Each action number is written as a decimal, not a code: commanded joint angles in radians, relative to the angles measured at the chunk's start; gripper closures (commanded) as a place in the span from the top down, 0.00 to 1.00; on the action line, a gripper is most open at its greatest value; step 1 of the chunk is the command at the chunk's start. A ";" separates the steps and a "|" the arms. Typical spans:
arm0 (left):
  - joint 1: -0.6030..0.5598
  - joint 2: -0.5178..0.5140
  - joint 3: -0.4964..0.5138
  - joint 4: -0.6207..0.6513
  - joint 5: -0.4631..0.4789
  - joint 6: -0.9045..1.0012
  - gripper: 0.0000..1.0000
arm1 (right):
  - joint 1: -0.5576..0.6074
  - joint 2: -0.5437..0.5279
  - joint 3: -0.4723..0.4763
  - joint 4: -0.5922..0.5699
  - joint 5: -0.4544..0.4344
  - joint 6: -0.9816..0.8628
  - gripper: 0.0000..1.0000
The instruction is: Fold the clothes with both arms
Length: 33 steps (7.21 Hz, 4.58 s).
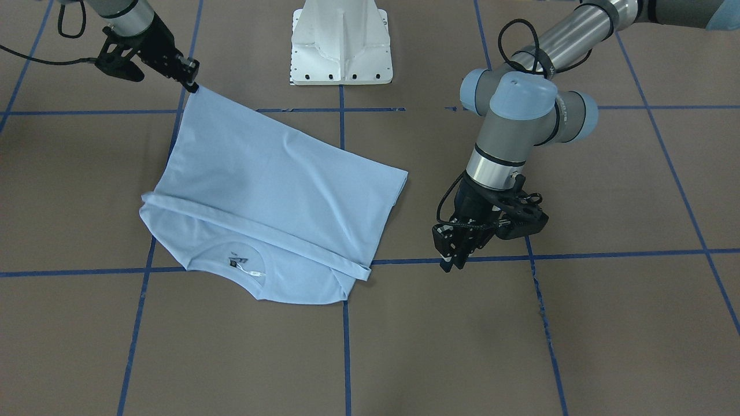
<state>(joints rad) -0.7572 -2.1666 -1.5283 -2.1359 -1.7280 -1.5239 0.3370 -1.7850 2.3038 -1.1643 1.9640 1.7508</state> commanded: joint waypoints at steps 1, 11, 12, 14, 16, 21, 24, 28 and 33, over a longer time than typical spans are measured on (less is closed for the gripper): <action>0.013 0.046 -0.122 0.008 -0.097 -0.074 0.41 | -0.256 -0.027 0.045 0.000 0.020 0.010 0.99; 0.387 0.111 -0.196 0.188 0.082 -0.369 0.55 | 0.369 0.368 -0.296 0.008 -0.059 -0.070 1.00; 0.387 0.110 -0.197 0.189 0.082 -0.375 0.32 | 0.369 0.368 -0.297 0.008 -0.060 -0.070 1.00; 0.391 0.123 -0.202 0.198 0.082 -0.368 0.00 | 0.367 0.368 -0.300 0.002 -0.063 -0.067 1.00; 0.343 0.117 -0.251 0.313 0.077 -0.231 0.00 | 0.369 0.369 -0.300 0.001 -0.063 -0.062 1.00; -0.025 -0.103 0.181 0.013 0.013 -0.048 0.00 | 0.364 0.418 -0.302 0.012 -0.082 -0.063 1.00; -0.136 -0.282 0.557 -0.212 -0.010 0.022 0.00 | 0.329 0.463 -0.313 0.012 -0.100 -0.057 1.00; -0.136 0.059 -0.038 -0.167 -0.238 -0.014 0.47 | 0.160 0.675 -0.481 -0.005 -0.346 -0.074 1.00; -0.128 0.068 -0.042 -0.145 -0.237 -0.035 0.50 | 0.065 0.915 -0.651 -0.397 -0.353 -0.722 0.99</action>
<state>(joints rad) -0.8859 -2.0995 -1.5709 -2.2801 -1.9648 -1.5580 0.4185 -0.9264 1.6844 -1.4491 1.6165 1.1758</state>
